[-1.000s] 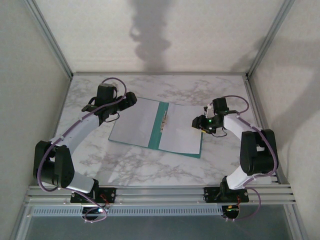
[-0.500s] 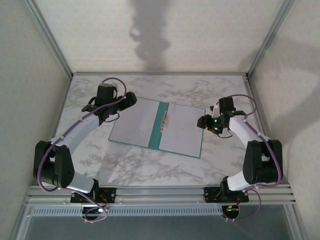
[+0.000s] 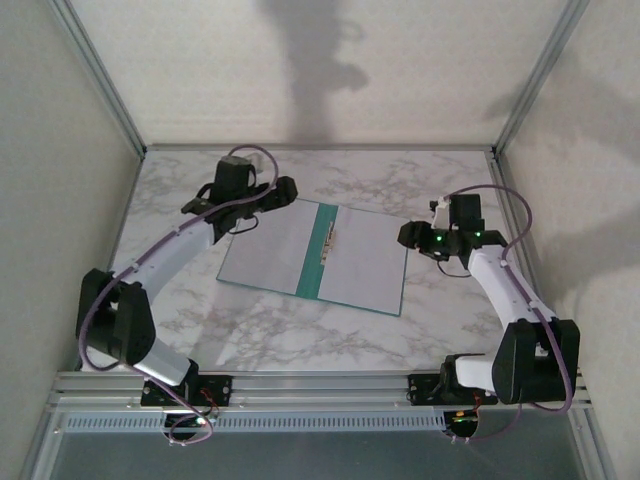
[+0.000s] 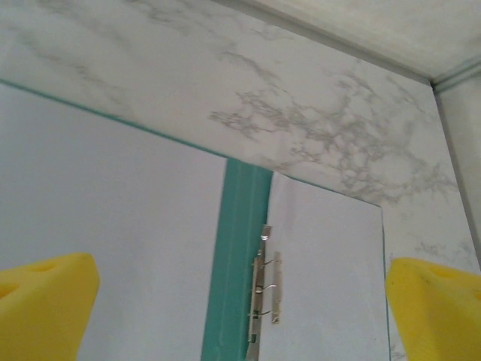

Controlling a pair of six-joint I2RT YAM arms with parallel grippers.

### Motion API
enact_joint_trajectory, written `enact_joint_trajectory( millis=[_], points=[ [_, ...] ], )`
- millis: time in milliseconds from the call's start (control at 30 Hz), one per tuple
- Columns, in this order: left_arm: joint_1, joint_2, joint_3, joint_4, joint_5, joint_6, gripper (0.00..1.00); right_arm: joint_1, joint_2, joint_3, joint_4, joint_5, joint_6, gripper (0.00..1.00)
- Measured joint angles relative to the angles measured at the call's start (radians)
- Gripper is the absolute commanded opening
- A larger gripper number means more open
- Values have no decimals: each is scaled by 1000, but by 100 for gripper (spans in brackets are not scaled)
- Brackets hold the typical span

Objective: Put the files into the folder

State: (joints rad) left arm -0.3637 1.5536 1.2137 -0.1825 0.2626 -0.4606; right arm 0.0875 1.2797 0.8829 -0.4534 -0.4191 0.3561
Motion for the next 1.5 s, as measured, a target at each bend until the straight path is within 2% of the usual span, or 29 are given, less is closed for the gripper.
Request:
enact_joint_trajectory(
  millis=[133, 367, 467, 867, 1200, 1500],
  points=[
    [-54, 97, 76, 23, 2, 43, 92, 0, -1, -69, 72, -27, 34, 57],
    [-107, 251, 161, 73, 8, 137, 93, 0, 0, -165, 214, -61, 74, 57],
    [-114, 327, 212, 75, 27, 173, 92, 0, 0, -201, 281, -77, 83, 57],
    [-113, 599, 430, 14, 151, 247, 79, 8, 19, -294, 513, -135, 88, 57],
    [-108, 707, 509, -51, 249, 286, 77, 59, 47, -334, 615, -136, 90, 57],
    [-106, 744, 528, -89, 319, 325, 76, 74, 66, -335, 641, -136, 89, 57]
  ],
)
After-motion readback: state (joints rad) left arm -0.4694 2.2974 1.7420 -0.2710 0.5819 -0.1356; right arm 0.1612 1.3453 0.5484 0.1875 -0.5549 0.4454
